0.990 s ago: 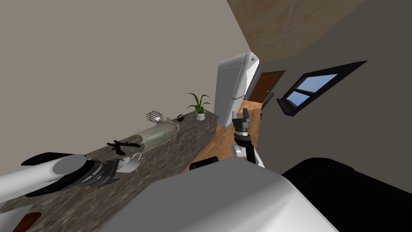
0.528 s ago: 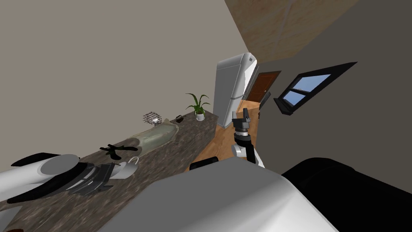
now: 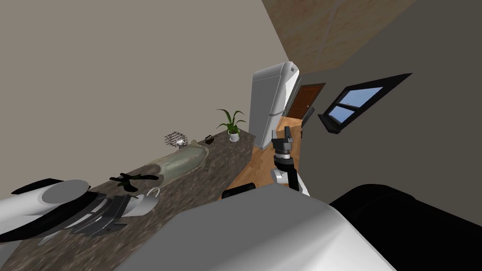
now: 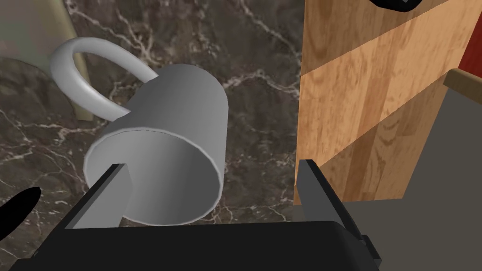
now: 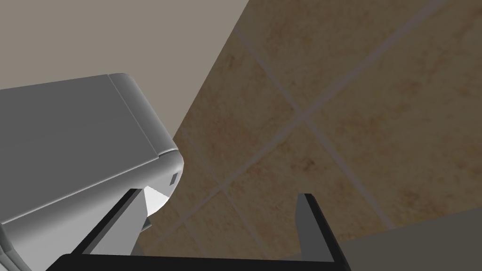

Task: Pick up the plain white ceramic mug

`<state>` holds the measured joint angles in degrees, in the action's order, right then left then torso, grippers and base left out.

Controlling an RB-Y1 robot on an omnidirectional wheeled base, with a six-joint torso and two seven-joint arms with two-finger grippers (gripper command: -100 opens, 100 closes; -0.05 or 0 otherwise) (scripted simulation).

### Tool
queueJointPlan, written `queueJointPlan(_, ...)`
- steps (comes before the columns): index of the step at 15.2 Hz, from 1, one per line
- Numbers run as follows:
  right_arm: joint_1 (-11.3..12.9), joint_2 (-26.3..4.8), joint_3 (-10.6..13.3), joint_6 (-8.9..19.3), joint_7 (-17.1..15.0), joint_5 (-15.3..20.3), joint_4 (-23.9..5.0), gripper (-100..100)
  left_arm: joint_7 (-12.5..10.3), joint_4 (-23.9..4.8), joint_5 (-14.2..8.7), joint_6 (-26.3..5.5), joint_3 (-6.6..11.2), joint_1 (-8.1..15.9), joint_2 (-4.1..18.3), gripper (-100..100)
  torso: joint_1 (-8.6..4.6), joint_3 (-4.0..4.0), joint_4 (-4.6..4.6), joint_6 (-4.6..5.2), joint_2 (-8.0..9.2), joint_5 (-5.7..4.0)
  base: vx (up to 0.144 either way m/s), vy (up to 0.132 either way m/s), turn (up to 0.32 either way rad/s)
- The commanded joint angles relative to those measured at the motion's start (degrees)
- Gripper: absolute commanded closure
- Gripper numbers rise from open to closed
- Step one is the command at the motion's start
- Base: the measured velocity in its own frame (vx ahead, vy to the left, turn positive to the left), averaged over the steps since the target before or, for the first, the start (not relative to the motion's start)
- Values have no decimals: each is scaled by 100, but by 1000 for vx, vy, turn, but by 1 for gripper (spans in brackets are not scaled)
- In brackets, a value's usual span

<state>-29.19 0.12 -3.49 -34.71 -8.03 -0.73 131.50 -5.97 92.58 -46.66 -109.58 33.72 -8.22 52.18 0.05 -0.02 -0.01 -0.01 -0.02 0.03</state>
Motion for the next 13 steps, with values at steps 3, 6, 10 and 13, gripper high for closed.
queueJointPlan(3,0,0,0,0,0,0,0,0,82,-227,157,341,-156,6,-132,-100,-4,6,2,-1,10,-1,-24,-1,-28)
queueJointPlan(6,0,0,0,0,0,0,0,0,62,-180,128,278,-131,6,-110,100,-6,7,3,-1,11,-3,-8,-1,-3)
queueJointPlan(10,0,0,0,0,0,0,0,0,29,-69,44,111,-43,1,-35,100,-2,3,2,2,4,-2,2,-1,6)
queueJointPlan(13,0,0,0,0,0,0,0,0,45,-90,33,113,-34,1,-18,100,-4,2,5,3,-2,-8,20,3,28)
